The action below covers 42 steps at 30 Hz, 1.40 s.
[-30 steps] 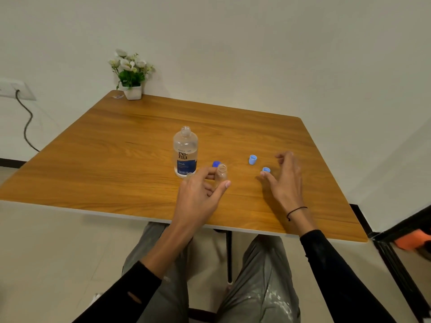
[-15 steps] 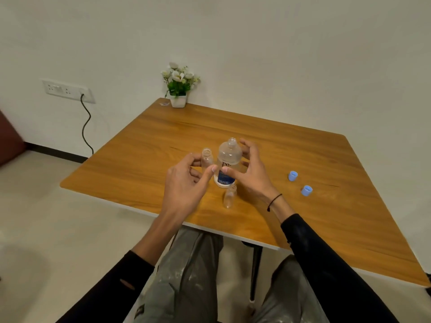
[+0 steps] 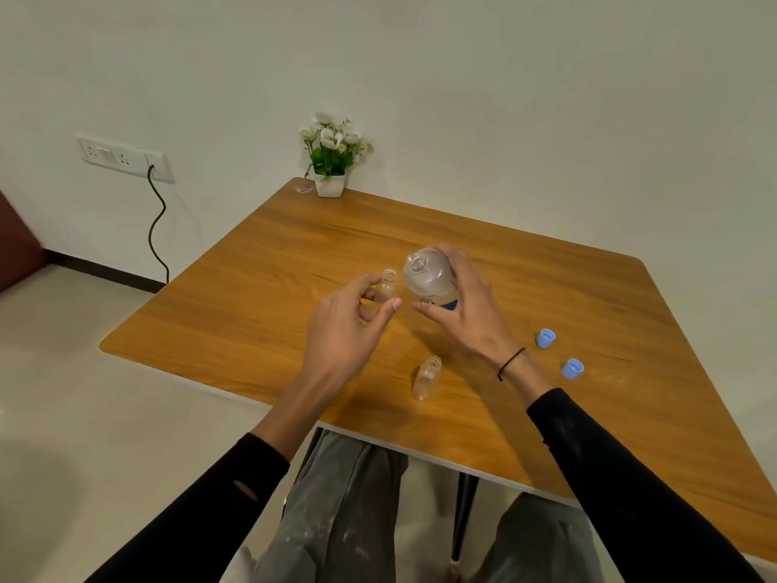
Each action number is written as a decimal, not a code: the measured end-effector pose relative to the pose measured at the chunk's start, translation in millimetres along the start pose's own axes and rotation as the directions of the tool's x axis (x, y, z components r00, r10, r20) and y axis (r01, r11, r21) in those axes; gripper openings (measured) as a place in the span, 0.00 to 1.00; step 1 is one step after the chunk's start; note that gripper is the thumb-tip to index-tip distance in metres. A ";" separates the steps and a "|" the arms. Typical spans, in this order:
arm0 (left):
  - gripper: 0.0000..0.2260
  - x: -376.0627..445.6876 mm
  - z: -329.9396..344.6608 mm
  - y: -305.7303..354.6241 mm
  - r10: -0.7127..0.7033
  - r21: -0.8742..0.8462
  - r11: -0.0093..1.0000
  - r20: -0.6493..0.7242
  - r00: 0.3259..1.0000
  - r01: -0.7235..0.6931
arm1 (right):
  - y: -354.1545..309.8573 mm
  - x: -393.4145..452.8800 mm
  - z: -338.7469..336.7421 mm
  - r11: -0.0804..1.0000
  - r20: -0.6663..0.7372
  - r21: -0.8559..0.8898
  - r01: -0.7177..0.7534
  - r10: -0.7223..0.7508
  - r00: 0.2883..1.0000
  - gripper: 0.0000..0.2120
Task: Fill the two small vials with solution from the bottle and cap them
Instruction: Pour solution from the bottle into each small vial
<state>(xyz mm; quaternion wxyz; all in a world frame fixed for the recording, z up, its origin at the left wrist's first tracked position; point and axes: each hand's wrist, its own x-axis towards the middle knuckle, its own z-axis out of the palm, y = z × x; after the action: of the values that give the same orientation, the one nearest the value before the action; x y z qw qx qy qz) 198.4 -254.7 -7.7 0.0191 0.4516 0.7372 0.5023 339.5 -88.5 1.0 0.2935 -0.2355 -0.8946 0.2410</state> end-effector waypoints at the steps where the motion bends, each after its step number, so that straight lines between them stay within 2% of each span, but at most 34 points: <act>1: 0.22 1.6 1.0 0.1 0.008 0.010 1.000 0.002 1.000 -0.008 | -0.1 0.4 -1.9 1.000 -0.004 -0.027 -0.002 0.001 1.000 0.37; 5: 0.20 4.0 5.1 0.5 0.038 -0.011 0.999 -0.001 0.999 -0.038 | -0.1 1.4 -7.0 0.992 -0.028 -0.126 0.018 -0.021 0.999 0.36; 12: 0.21 4.6 7.9 1.3 0.076 -0.028 0.997 -0.016 0.997 -0.076 | 0.4 1.6 -12.2 0.980 -0.013 -0.190 0.051 -0.055 0.998 0.35; 22: 0.21 2.6 3.9 2.0 0.070 -0.017 0.997 0.002 0.998 -0.070 | -0.2 4.0 -17.0 0.942 -0.020 -0.326 0.079 -0.091 0.996 0.37; 32: 0.19 3.3 2.8 4.5 0.070 -0.018 0.997 0.023 0.997 -0.069 | -2.4 5.7 -25.5 0.874 -0.016 -0.473 0.112 -0.136 0.991 0.34; 42: 0.19 2.4 2.9 6.0 0.063 -0.013 0.998 0.034 0.997 -0.062 | -2.6 9.3 -27.3 0.837 -0.007 -0.532 0.128 -0.156 0.988 0.33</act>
<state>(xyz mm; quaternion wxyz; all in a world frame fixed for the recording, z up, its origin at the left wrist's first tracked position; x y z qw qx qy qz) 202.2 -250.4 -3.5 0.0188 0.4830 0.7192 0.4991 349.5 -77.3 25.8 0.2568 -0.2462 -0.9336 -0.0434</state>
